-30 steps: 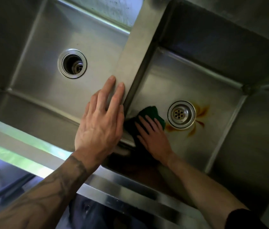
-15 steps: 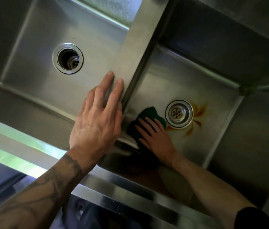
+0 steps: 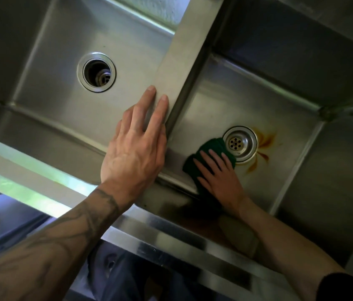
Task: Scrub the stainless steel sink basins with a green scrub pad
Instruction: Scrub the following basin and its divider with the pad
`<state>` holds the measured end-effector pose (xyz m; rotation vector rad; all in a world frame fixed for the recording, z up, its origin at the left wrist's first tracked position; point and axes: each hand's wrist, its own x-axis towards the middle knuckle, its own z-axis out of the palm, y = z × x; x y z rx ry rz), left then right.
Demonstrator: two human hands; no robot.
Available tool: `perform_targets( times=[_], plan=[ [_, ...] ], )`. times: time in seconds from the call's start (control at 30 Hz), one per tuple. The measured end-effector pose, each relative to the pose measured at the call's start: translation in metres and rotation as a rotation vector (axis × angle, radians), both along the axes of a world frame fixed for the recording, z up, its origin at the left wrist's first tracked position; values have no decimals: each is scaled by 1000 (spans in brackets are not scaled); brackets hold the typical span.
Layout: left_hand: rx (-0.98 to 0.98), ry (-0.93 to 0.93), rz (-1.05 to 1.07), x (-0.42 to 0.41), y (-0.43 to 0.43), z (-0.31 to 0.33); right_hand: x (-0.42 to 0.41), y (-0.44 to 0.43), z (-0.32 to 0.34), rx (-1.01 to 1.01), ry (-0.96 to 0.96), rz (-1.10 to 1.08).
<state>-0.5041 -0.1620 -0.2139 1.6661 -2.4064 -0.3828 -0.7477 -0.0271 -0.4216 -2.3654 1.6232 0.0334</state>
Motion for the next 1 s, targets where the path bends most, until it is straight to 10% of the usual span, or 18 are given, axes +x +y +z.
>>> perform_targets(
  times=[0.13, 0.33, 0.5, 0.73, 1.0],
  plan=[
    [29, 16, -1, -1, -1, 0, 66, -53, 2, 0, -53, -293],
    [17, 10, 12, 0, 1, -3, 10, 4, -1, 8, -51, 155],
    [4, 0, 9, 0, 1, -3, 58, -39, 4, -25, -64, -167],
    [-7, 15, 7, 0, 1, -6, 34, -20, -1, -11, -152, 329],
    [-18, 6, 17, 0, 2, -5, 45, -37, -1, 7, -138, -139]
  ],
)
